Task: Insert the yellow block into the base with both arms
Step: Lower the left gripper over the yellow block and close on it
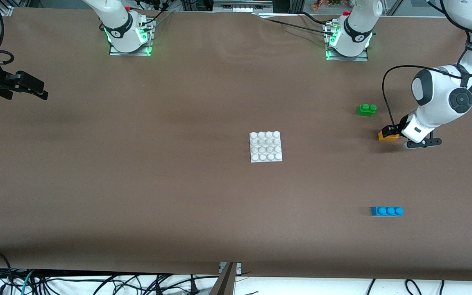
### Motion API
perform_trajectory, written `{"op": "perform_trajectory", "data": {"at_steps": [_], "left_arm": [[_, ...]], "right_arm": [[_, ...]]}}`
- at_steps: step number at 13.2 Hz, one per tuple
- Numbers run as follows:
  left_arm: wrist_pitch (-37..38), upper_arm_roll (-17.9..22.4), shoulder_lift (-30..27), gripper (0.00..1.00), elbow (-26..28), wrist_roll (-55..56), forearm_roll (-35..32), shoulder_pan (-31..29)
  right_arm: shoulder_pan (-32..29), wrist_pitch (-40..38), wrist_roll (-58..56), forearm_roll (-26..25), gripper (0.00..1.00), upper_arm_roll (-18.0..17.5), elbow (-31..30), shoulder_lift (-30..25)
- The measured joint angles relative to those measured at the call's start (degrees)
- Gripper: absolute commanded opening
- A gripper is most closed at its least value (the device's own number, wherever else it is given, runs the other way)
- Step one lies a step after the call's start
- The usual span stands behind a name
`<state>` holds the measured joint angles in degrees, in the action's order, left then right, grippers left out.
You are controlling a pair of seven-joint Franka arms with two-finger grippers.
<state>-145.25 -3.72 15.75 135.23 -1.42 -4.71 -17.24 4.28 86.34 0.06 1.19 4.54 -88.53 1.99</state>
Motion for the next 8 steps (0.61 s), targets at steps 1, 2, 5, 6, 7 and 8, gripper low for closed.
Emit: {"op": "perform_trajectory", "data": {"at_steps": [1, 2, 5, 6, 7, 8], "left_arm": [[0.0, 0.0, 0.0, 0.53, 0.0, 0.0, 0.0, 0.0], [0.0, -0.1, -0.1, 0.51, 0.0, 0.0, 0.0, 0.0], [0.0, -0.1, 0.0, 0.47, 0.0, 0.0, 0.0, 0.0], [0.0, -0.1, 0.0, 0.43, 0.0, 0.0, 0.0, 0.0], [0.0, -0.1, 0.0, 0.41, 0.0, 0.0, 0.0, 0.0], [0.0, -0.1, 0.0, 0.39, 0.0, 0.0, 0.0, 0.0]], "right_arm": [[0.0, 0.0, 0.0, 0.0, 0.99, 0.0, 0.0, 0.0], [0.0, 0.0, 0.0, 0.0, 0.99, 0.0, 0.0, 0.0], [0.0, -0.1, 0.0, 0.0, 0.99, 0.0, 0.0, 0.0], [0.0, -0.1, 0.0, 0.0, 0.99, 0.0, 0.0, 0.0], [0.0, -0.1, 0.0, 0.0, 0.99, 0.0, 0.0, 0.0], [0.0, -0.1, 0.0, 0.0, 0.99, 0.0, 0.0, 0.0]]}}
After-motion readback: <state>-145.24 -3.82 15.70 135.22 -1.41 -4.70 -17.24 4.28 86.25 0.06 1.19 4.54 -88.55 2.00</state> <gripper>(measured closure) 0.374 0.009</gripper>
